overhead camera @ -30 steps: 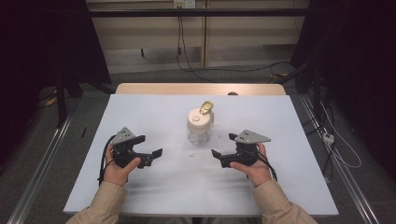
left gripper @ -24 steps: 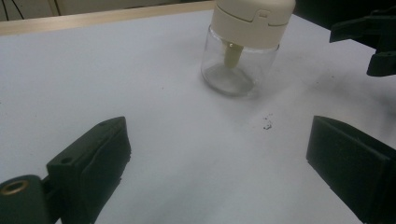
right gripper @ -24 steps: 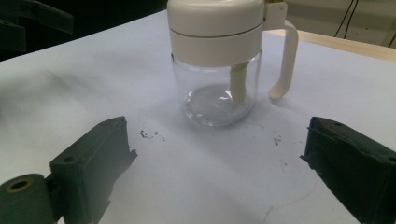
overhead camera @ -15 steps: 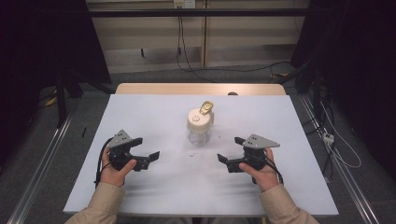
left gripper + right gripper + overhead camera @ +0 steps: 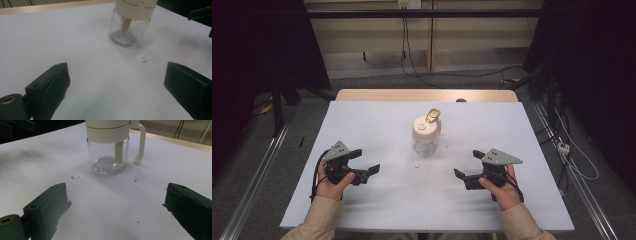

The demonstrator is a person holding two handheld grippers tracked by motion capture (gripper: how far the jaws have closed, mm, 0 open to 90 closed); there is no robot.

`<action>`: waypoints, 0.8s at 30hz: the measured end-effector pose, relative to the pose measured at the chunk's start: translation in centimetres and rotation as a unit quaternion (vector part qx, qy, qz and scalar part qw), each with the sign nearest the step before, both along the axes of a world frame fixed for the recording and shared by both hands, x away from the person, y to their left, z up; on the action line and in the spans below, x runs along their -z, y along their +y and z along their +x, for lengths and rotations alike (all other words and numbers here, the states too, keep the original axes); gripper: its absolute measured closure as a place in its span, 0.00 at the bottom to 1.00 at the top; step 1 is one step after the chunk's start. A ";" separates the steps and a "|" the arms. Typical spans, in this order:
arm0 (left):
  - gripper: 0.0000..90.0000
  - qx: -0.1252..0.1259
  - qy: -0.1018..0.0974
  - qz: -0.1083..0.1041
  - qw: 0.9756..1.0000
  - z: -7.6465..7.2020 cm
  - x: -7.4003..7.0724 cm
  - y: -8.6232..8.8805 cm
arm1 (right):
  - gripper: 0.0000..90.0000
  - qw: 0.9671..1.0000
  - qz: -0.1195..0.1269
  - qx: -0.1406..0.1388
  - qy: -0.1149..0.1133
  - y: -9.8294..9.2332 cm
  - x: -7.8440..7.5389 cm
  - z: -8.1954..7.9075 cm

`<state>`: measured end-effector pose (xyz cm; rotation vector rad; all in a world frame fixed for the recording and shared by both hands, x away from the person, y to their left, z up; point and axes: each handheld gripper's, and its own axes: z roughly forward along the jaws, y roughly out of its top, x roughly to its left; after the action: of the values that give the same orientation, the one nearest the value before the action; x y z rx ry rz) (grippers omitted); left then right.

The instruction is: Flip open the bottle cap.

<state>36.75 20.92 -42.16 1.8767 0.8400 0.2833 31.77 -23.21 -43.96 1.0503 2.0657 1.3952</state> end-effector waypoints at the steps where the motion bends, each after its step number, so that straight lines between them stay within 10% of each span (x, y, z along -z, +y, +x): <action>1: 0.06 0.001 0.000 -0.002 1.000 0.0 0.0 0.0 | 0.05 1.000 0.000 0.000 0.000 0.0 0.0 0.0; 24: 0.06 -0.001 -0.002 -0.001 1.000 -0.5 0.5 1.2 | 0.05 1.000 0.004 0.021 -0.008 -3.5 0.4 -2.4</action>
<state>36.26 22.14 -42.68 1.8728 0.8400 0.2879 29.35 -26.71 -44.33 1.0769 2.0172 1.3879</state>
